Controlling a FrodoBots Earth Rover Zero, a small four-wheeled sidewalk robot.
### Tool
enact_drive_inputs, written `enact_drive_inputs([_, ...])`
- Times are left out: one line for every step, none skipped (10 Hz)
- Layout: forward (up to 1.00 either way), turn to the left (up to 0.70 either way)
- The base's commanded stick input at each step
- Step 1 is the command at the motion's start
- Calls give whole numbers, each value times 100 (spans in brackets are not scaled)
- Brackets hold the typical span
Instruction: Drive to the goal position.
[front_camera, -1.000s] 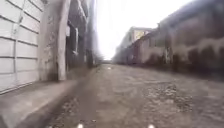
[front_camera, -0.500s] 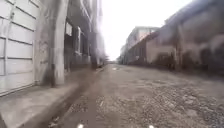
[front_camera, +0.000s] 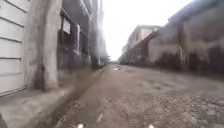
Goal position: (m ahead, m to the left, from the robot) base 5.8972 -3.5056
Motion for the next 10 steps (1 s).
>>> enact_drive_inputs([70,-27])
enact_drive_inputs([70,-27])
enact_drive_inputs([70,-27])
enact_drive_inputs([70,-27])
enact_drive_inputs([70,-27])
enact_drive_inputs([70,-27])
enact_drive_inputs([70,-12])
enact_drive_inputs([70,0])
enact_drive_inputs([70,0])
enact_drive_inputs([70,0])
